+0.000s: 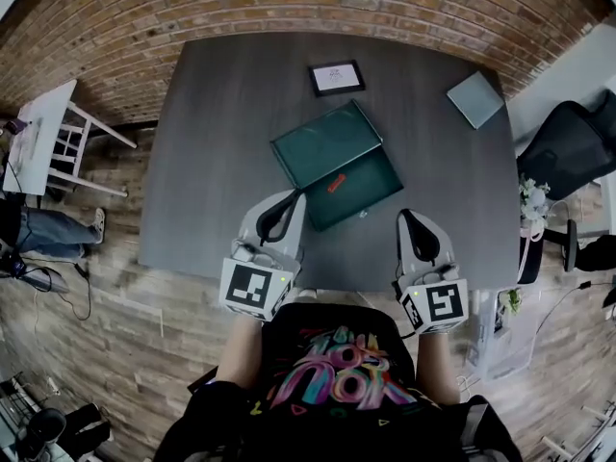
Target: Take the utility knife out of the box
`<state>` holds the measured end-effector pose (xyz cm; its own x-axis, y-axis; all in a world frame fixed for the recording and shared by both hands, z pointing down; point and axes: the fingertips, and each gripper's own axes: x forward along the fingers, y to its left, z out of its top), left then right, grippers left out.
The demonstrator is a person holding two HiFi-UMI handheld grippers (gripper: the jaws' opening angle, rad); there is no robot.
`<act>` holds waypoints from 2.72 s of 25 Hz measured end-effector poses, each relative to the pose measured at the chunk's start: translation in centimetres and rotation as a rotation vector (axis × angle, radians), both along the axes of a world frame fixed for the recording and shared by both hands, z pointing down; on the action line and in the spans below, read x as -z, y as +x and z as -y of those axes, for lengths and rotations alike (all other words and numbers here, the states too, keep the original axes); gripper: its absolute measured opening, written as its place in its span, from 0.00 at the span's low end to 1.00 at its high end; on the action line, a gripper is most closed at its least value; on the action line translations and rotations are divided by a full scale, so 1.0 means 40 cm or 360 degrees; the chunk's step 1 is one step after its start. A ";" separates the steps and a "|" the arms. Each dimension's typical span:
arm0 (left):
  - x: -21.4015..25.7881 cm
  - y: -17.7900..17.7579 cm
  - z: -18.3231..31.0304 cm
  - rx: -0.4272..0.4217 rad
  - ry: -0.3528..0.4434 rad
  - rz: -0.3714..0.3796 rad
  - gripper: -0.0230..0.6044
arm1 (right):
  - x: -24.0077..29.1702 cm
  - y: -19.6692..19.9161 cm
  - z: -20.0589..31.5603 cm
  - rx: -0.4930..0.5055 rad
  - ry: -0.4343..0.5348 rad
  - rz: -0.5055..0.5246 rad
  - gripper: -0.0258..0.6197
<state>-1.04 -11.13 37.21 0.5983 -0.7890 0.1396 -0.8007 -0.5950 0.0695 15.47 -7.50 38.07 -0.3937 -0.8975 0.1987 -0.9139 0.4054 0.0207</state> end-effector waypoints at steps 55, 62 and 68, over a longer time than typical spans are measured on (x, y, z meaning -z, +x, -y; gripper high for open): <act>-0.043 -0.005 0.179 -0.0045 -0.0096 0.0002 0.04 | -0.296 -0.188 0.201 0.0648 -0.0662 -0.0324 0.26; -0.055 -0.031 0.169 0.0025 -0.0143 -0.0036 0.04 | -0.382 -0.234 0.190 0.0795 -0.0850 -0.0424 0.39; -0.070 -0.057 0.172 0.0061 -0.0158 -0.0036 0.04 | -0.444 -0.252 0.211 0.0837 -0.0954 -0.0488 0.48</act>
